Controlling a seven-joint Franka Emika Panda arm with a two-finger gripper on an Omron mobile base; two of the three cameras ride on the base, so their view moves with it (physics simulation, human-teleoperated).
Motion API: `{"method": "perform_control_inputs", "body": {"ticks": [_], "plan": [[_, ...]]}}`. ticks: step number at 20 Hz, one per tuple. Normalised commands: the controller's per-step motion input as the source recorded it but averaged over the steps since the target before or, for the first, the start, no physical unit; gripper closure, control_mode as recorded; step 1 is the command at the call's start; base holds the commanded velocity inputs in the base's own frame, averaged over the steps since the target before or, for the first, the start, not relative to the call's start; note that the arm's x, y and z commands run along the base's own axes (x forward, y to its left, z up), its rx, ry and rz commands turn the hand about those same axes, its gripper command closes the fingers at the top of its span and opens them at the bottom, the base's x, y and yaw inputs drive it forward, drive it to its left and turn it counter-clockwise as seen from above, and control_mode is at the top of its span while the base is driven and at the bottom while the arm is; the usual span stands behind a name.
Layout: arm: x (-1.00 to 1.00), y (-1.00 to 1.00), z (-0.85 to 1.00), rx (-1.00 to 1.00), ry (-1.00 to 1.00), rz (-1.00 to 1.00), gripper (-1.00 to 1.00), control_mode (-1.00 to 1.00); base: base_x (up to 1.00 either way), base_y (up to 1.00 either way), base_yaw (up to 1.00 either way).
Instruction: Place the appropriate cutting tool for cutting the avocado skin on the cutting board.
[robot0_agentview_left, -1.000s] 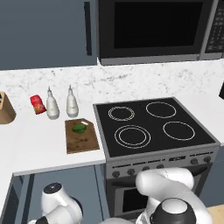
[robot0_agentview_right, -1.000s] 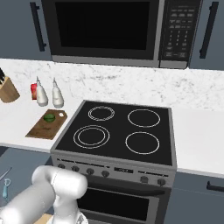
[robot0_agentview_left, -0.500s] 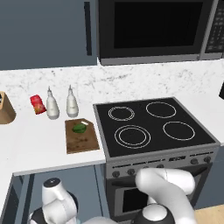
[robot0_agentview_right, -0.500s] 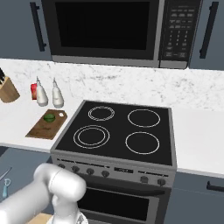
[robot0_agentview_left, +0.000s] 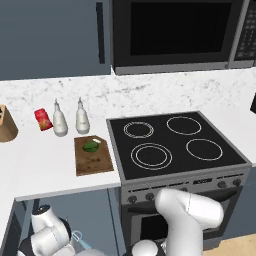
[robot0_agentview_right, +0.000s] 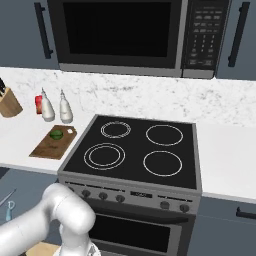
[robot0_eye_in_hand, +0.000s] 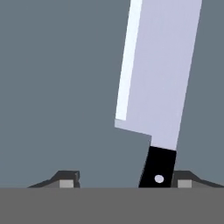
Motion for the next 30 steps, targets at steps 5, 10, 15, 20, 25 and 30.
{"method": "perform_control_inputs", "body": {"ticks": [5, 10, 15, 20, 25, 30], "plan": [[-0.06, 0.43, -0.72, -0.07, 0.03, 0.0, 1.0, -1.0, 0.0, 0.0, 0.0], [-0.34, 0.11, -0.79, 0.01, -0.03, 0.0, 1.0, -1.0, 0.0, 0.0, 0.0], [-0.41, 0.0, -0.49, 0.03, -0.05, 0.0, 1.0, -1.0, 0.0, 0.0, 0.0], [-0.39, 0.0, 0.0, 0.0, -0.04, 0.0, 1.0, -1.0, 0.0, 0.0, 0.0], [-0.38, -0.05, 0.01, 0.0, -0.04, -0.01, 1.0, -1.0, 0.0, 0.0, 0.0], [-0.39, -0.2, 0.73, 0.0, -0.06, -0.01, 1.0, -1.0, 0.0, 0.0, 0.0]]}}
